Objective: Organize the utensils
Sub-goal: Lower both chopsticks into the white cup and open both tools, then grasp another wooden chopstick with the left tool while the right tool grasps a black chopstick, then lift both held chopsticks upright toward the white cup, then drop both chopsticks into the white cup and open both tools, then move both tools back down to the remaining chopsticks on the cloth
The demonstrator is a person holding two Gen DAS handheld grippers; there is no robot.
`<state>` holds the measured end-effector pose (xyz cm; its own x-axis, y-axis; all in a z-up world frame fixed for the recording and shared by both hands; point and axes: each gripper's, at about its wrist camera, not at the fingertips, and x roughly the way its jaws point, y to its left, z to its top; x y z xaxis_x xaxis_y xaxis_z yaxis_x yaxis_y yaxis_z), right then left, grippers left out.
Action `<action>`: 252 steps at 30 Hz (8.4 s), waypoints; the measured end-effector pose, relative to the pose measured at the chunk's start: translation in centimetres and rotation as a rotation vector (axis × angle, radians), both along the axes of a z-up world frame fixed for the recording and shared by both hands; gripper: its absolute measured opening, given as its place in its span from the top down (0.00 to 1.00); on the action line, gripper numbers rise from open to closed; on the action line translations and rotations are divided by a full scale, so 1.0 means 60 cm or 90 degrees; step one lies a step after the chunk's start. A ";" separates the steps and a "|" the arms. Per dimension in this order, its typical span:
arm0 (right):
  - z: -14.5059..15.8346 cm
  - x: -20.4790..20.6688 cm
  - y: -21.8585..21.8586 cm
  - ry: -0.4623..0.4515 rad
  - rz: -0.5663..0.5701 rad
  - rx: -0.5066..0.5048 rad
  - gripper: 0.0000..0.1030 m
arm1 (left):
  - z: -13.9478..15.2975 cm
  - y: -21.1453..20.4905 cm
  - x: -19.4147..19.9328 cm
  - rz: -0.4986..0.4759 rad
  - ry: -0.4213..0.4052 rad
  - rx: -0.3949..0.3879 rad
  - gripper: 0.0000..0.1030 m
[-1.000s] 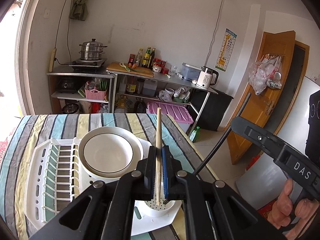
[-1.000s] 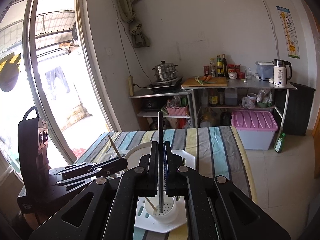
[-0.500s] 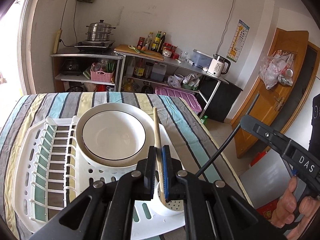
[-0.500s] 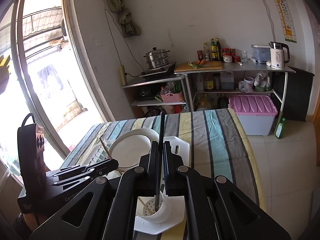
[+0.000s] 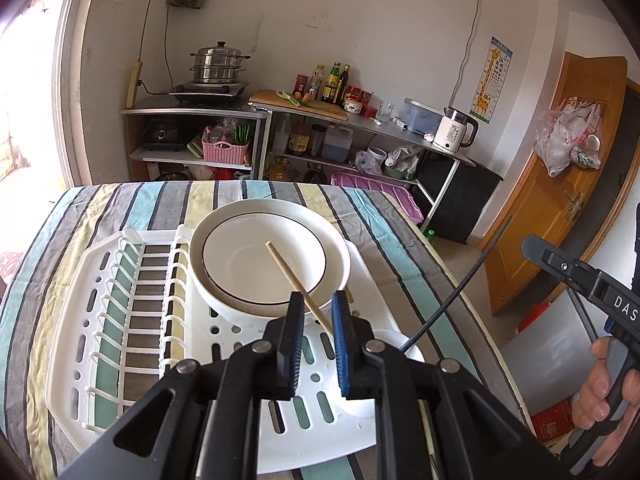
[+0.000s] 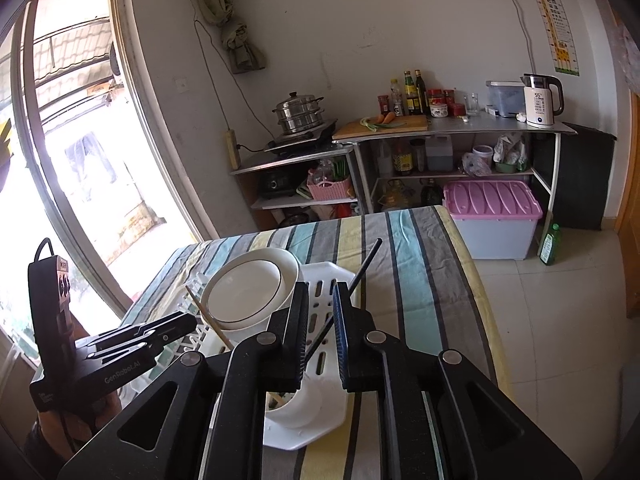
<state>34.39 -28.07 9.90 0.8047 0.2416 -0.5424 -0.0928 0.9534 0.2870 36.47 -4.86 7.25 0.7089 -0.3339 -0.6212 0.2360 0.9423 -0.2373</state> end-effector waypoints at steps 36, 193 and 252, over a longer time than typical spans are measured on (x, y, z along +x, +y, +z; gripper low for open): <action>-0.110 -0.381 0.099 0.024 0.078 -0.044 0.87 | -0.095 0.048 -0.407 -0.047 -0.024 0.070 0.82; -0.009 -0.009 0.030 -0.025 -0.003 -0.005 0.96 | 0.020 -0.018 0.013 -0.008 -0.025 -0.011 0.93; -0.128 -0.384 0.075 0.034 0.074 -0.018 0.88 | -0.109 0.056 -0.421 -0.018 -0.015 0.074 0.82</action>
